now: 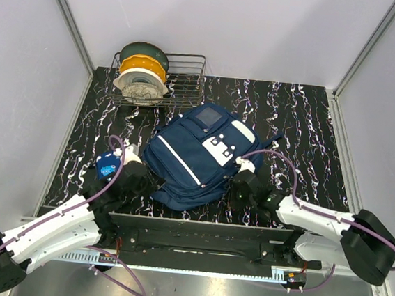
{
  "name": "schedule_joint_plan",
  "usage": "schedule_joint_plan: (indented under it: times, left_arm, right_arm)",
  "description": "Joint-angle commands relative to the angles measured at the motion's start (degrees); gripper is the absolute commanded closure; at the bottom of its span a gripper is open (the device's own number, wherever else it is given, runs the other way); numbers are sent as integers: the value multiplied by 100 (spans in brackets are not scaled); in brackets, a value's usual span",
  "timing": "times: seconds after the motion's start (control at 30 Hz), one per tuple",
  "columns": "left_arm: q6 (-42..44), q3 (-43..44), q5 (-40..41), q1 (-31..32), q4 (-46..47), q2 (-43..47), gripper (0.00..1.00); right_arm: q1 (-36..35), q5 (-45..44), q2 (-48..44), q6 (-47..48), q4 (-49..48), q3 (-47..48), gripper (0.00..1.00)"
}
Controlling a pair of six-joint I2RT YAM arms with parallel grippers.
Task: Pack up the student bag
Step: Zip the student bag at the center of the board, then unzip the student bag at the center of the board.
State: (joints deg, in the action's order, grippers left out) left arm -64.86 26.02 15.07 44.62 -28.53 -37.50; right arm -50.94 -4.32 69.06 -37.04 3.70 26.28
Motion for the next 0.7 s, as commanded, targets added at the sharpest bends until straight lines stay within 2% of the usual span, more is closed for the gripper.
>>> schedule_joint_plan:
  times: [0.0,0.17,0.27,0.37,0.4,0.47,0.53,0.6,0.67]
  left_arm:
    - [237,562,531,-85,121,269,100]
    - [290,606,550,-138,41,339,100]
    - [334,589,427,-138,137,287,100]
    - [325,510,251,-129,322,225,100]
    - [316,509,233,-138,348,216,100]
    - [316,518,216,-138,331,181,100]
    - [290,500,303,-138,305,251,100]
    - [325,492,330,-138,278,269,100]
    - [377,553,356,-138,226,243,100]
  right_arm:
    - [14,-1061,-436,-593,1368,254,100]
    - [31,-1581,-429,-857,1720,298,100]
    - [31,-1187,-288,-665,1556,430,98]
    - [31,-519,-524,-252,1212,413,77]
    - [31,-387,-664,-173,1168,413,62]
    - [31,-140,-1226,-111,1211,430,52]
    - [23,-121,-2252,38,1299,378,50]
    - [31,-375,-2571,283,1378,377,51]
    - [31,-1034,-2792,512,1335,386,51]
